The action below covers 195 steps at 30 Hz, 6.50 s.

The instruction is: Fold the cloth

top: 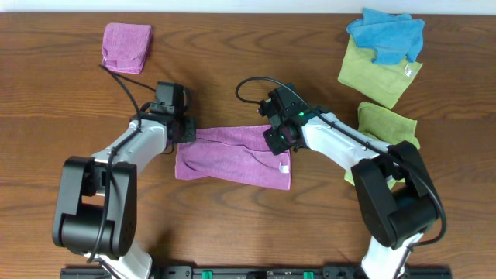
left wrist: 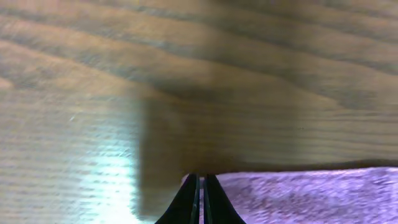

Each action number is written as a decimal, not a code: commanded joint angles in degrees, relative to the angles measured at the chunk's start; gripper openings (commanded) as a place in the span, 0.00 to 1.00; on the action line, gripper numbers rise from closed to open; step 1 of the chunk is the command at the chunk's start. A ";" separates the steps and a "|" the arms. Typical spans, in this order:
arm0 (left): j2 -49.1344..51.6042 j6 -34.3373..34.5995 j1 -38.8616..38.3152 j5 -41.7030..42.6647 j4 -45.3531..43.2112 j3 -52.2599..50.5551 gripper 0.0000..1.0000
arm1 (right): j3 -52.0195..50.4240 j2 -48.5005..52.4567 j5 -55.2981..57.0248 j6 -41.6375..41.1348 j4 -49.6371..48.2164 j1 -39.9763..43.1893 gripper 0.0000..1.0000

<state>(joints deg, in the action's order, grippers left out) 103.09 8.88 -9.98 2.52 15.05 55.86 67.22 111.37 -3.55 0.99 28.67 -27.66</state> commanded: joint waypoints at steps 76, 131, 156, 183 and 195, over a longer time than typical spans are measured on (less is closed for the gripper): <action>21.14 -1.16 -1.62 -1.05 28.15 45.42 0.35 | 29.83 8.94 1.62 -5.57 11.85 7.23 0.50; -3.56 5.75 4.83 16.94 16.09 9.11 0.68 | -8.46 -15.54 -8.22 -4.20 -2.25 9.07 0.63; -1.95 5.68 5.14 18.51 16.46 9.11 0.71 | -8.39 -7.78 -12.46 -7.23 -12.13 11.82 0.36; -1.95 5.20 5.14 18.21 16.39 9.11 0.70 | -8.33 -7.45 -14.86 -9.38 -12.17 10.32 0.02; -1.95 4.79 5.14 18.05 16.39 9.11 0.70 | -7.93 -7.45 -8.11 -10.62 -12.92 5.81 0.36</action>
<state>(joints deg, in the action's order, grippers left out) 100.51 14.35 -5.02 20.64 31.42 65.04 58.67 103.13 -14.63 -9.19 16.36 -20.14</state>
